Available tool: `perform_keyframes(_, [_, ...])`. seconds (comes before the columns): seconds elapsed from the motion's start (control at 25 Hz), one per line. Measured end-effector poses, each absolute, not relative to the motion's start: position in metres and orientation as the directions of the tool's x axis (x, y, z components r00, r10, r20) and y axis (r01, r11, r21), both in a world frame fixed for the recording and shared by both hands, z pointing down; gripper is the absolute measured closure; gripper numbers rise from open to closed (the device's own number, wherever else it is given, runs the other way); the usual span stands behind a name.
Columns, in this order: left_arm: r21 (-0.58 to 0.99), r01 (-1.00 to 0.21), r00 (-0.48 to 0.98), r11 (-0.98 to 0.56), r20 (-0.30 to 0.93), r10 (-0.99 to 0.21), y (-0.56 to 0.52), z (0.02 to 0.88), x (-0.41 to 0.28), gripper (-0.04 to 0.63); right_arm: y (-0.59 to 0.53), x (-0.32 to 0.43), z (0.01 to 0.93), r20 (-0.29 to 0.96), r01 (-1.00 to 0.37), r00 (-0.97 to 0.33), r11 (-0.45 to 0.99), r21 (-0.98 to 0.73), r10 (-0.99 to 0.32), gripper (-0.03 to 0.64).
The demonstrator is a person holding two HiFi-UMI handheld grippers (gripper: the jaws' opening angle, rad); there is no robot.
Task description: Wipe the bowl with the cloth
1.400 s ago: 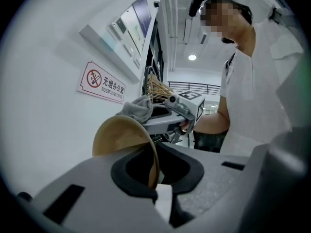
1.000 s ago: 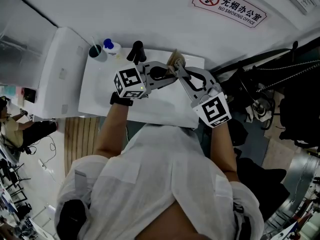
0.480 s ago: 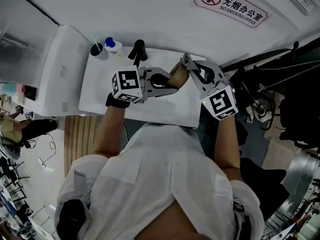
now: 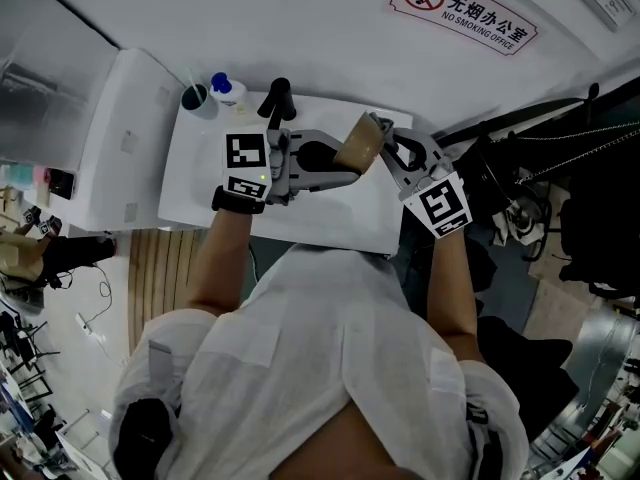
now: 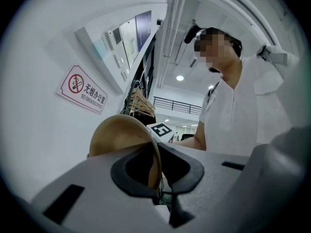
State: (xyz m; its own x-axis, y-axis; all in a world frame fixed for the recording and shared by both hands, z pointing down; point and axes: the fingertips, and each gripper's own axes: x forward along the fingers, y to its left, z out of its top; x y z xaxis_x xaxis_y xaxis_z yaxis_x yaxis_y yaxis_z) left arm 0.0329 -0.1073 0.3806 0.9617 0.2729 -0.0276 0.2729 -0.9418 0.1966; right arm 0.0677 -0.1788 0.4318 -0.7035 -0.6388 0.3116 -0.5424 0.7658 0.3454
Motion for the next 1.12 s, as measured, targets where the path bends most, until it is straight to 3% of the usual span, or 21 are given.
perform_keyframes(0.32, [0.162, 0.187, 0.976, -0.969, -0.143, 0.164, -0.130, 0.360, 0.037, 0.560, -0.175, 0.053, 0.439, 0.286, -0.568, -0.734, 0.788, 0.239, -0.616, 0.558])
perform_keyframes(0.84, [0.093, -0.008, 0.989, -0.996, -0.144, -0.022, -0.168, 0.361, 0.040, 0.563, -0.160, 0.026, 0.426, 0.235, -0.517, -0.805, 0.839, 0.170, -0.544, 0.558])
perform_keyframes(1.12, [0.138, 0.114, 0.986, -0.984, -0.140, 0.095, -0.147, 0.364, 0.033, 0.565, -0.183, 0.048, 0.447, 0.294, -0.594, -0.729, 0.785, 0.176, -0.618, 0.558])
